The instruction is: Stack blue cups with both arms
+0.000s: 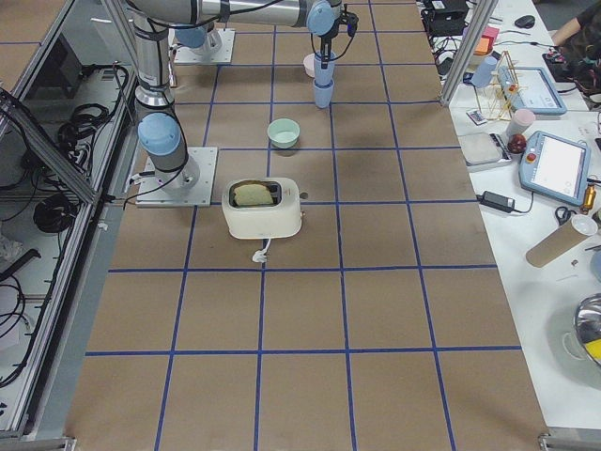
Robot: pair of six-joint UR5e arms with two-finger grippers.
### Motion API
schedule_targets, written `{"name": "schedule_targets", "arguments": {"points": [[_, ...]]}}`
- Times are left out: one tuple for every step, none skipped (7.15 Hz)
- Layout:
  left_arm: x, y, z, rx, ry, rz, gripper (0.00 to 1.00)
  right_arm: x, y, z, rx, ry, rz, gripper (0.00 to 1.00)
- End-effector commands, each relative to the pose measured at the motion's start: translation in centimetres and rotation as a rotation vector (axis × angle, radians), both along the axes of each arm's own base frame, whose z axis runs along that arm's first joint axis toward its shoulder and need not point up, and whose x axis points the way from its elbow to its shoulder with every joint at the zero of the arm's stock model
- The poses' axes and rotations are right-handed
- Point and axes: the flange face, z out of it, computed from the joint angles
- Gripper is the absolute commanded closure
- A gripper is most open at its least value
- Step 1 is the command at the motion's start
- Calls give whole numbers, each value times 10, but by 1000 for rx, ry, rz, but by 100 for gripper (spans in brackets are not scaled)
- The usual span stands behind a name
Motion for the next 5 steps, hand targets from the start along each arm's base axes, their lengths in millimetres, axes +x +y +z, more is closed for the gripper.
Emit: {"name": "schedule_targets", "arguments": {"points": [[-1,1,0,1,0,-1,0,-25,-25,21,-44,4,25,6],[-1,1,1,1,0,-1,0,-76,-60,50,-89,27,69,1],[-1,1,1,1,0,-1,0,-131,-84,77,-98,45,16,0],[-1,1,1,1,2,-1,0,-171,-97,107,-98,51,-2,0],[-1,0,-2,9,0,-3,0,-183,-96,131,-63,63,32,0]]}}
